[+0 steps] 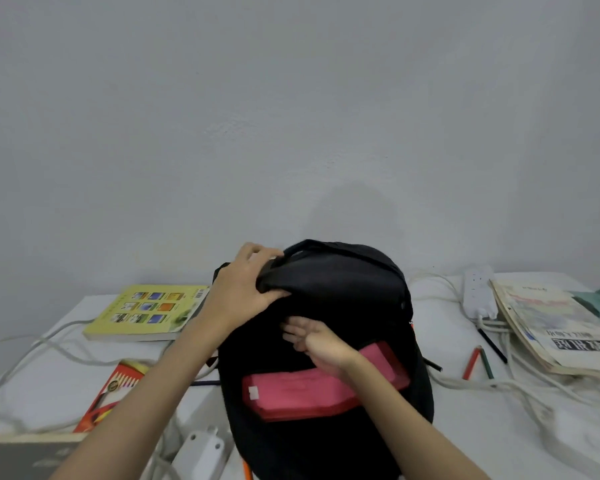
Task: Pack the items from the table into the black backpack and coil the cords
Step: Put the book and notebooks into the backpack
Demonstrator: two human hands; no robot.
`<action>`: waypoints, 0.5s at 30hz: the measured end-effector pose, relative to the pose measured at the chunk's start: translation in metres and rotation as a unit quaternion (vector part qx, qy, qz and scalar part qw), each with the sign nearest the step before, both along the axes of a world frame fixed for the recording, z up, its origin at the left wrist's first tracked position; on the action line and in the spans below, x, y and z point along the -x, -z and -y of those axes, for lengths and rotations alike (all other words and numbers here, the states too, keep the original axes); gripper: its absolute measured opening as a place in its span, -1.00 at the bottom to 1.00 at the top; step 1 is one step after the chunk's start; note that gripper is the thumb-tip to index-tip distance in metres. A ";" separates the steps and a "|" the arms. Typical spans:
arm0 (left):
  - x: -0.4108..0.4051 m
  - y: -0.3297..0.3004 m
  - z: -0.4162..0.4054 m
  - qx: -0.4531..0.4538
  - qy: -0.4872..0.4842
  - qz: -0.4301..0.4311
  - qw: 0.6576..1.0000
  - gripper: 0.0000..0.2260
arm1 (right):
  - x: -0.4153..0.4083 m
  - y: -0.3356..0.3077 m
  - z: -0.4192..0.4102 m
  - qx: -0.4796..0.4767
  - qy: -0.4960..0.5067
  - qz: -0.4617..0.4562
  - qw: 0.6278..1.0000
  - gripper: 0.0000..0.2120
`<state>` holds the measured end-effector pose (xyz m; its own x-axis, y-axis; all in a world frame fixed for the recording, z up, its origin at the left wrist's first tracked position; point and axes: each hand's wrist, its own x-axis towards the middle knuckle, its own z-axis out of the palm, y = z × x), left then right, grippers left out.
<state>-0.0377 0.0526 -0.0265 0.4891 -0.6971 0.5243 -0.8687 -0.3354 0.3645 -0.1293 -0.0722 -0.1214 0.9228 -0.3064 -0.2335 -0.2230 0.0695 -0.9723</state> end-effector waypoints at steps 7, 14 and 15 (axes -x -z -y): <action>0.036 0.002 0.032 -0.174 0.038 -0.253 0.951 -0.38 | 0.118 -0.015 0.050 -0.018 0.006 -0.093 0.995 -0.73; 0.126 0.083 0.079 -0.399 0.095 -0.101 0.907 -0.59 | 0.204 -0.024 0.114 -0.063 0.220 -0.028 0.973 -0.82; 0.130 0.086 0.085 -0.407 0.084 -0.095 0.904 -0.58 | 0.217 -0.021 0.120 -0.069 0.233 -0.032 0.970 -0.82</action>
